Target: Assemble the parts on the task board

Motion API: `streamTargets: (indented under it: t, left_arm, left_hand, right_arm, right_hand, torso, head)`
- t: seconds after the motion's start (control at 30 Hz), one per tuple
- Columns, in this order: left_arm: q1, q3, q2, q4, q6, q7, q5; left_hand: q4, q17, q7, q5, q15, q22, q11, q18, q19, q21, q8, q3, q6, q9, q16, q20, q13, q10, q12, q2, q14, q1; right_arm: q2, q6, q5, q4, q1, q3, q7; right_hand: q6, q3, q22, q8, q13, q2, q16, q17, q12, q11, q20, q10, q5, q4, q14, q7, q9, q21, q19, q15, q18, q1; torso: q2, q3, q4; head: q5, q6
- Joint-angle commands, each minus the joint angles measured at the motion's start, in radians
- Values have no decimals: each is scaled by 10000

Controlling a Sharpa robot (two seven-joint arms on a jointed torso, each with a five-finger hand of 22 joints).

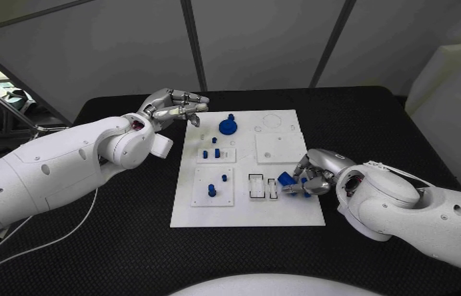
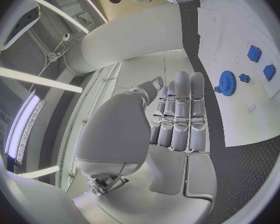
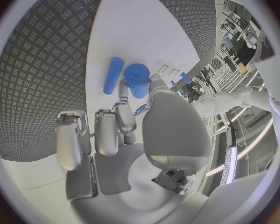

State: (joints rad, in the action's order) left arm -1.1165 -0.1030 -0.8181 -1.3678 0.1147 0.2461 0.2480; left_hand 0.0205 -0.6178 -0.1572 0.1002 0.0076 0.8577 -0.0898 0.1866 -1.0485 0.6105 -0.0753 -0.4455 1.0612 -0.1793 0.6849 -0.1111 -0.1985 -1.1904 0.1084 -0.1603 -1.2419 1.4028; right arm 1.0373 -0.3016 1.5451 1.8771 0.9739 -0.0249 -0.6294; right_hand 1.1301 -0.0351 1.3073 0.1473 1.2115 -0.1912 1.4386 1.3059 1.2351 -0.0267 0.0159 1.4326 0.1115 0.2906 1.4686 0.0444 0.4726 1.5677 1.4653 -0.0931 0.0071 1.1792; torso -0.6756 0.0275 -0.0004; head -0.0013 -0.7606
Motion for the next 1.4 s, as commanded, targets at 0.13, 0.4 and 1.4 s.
streamTargets:
  t: [0.13, 0.4, 1.4]
  left_arm:
    - [-13, -7, -13, -28, -77, 32, -45]
    - [-13, -6, -29, -42, -93, 25, -45]
    - [-4, 13, 7, -37, -164, -25, -45]
  left_hand:
    - [13, 10, -18, -84, 36, -26, -6, -46, -2, -46, 48, 61, -60, -12, -55, -55, -23, 55, 51, 78, 13, -65]
    - [13, 10, -18, -84, 36, -26, -6, -46, -2, -46, 48, 61, -60, -12, -55, -55, -23, 55, 51, 78, 13, -65]
    - [16, 10, -18, -89, 37, -33, -7, -45, -6, -59, 50, 66, -63, -14, -63, -56, -29, 62, 51, 82, 12, -70]
  right_arm:
    - [-144, 322, 221, -138, -84, 17, -195]
    - [-148, -416, 257, -67, -125, 18, -99]
    - [-936, -1097, -1493, 412, -117, 1, 582]
  right_hand:
    - [135, 145, 2635, -1, 52, 235, 70, 49, 21, -60, -13, -42, 83, -47, 523, -39, 164, 31, 1055, -50, -71, 279]
    - [405, 361, 2635, 48, 212, 639, 187, 290, 113, -157, -90, 52, 1261, -119, 570, -145, 489, 31, 1055, -130, -71, 663]
    - [664, 119, 2635, -109, 269, 752, 254, 441, 47, -220, -136, 126, 1757, 38, 591, -230, 884, 31, 1055, -181, -71, -328]
  torso:
    - [4, -1, 1]
    - [4, 3, -9]
    - [-4, -7, 5]
  head:
    - [-4, -24]
    - [8, -29]
    - [57, 11]
